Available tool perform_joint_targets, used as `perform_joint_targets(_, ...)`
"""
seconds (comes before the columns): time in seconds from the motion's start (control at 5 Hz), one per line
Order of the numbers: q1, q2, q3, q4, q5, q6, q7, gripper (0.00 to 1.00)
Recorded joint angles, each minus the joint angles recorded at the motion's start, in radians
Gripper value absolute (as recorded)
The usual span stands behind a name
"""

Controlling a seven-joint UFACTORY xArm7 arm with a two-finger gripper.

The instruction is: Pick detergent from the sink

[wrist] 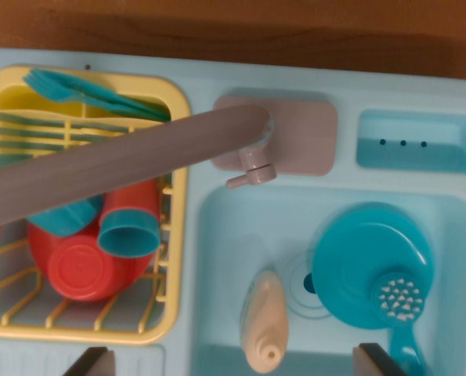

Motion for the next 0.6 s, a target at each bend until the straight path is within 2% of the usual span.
perform_joint_targets(0.2,-0.003,0.003,-0.004,-0.034,0.0023,-0.036,-0.007,0.0)
perform_joint_targets(0.4,-0.003,0.003,-0.004,-0.034,0.0023,-0.036,-0.007,0.0)
perform_joint_targets(0.6,-0.0063,0.007,-0.008,-0.072,0.0049,-0.077,-0.014,0.0)
